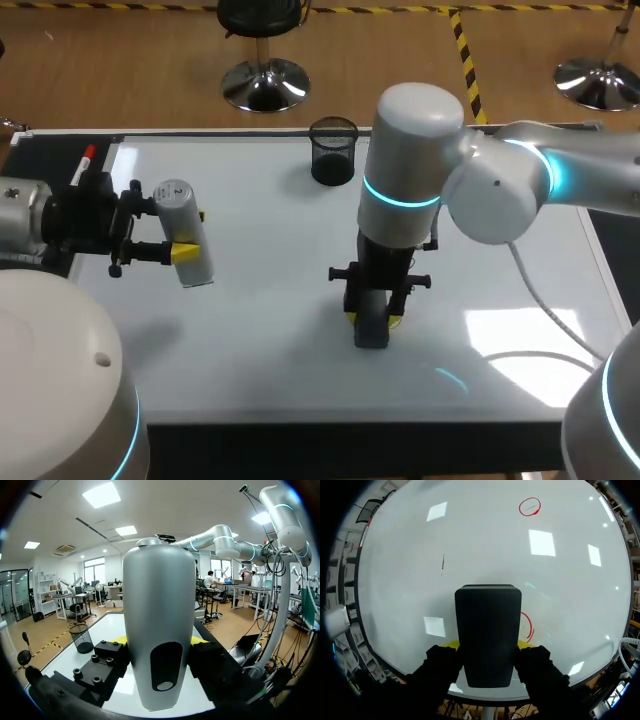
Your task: Pick up the inspection probe, press it on each red-marked spot on the whiteboard one by one, put down the probe, pick up the eraser, and wipe off all the red marks.
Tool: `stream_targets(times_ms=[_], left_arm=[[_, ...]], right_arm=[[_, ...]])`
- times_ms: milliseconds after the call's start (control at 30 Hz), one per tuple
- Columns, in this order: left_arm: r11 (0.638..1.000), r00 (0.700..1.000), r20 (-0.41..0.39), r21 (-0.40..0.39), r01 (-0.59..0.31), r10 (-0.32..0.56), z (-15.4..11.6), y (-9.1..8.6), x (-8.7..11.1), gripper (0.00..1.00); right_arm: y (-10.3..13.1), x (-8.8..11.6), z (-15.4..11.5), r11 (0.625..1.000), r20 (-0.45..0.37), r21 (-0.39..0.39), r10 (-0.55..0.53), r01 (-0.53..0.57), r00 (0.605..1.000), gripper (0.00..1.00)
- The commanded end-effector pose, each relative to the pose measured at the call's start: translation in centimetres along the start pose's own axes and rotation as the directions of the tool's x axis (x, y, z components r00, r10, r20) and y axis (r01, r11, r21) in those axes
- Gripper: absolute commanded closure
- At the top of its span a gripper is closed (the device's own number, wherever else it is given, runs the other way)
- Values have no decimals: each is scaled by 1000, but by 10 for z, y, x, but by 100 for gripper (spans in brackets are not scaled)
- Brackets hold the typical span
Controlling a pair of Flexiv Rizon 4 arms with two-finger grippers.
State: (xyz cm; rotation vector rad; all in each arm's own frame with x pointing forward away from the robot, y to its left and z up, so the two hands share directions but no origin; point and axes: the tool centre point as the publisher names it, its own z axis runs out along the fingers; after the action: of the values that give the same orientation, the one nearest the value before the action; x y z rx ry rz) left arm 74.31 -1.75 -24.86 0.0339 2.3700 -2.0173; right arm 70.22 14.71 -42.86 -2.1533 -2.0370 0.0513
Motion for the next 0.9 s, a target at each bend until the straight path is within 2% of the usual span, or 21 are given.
stream_targets(times_ms=[33, 333, 533, 700, 900], left_arm=[[1000, 1000, 4, 0, -3, 3, 0, -1, 2, 100], [1000, 1000, 4, 0, -3, 3, 0, -1, 2, 100], [1000, 1000, 4, 0, -3, 3, 0, -1, 2, 100], [1000, 1000, 4, 0, -3, 3, 0, -1, 2, 100], [1000, 1000, 4, 0, -3, 3, 0, -1, 2, 100]], right_arm=[[6, -29, 27, 1000, -22, 10, 17, -17, 1000, 100], [18, -68, 42, 994, -31, 61, 92, -90, 995, 100], [23, -94, 40, 986, -27, 77, 148, -145, 989, 100], [22, -96, 25, 986, -24, 59, 157, -155, 987, 100], [13, -77, 2, 992, -4, 10, 122, -122, 992, 100]])
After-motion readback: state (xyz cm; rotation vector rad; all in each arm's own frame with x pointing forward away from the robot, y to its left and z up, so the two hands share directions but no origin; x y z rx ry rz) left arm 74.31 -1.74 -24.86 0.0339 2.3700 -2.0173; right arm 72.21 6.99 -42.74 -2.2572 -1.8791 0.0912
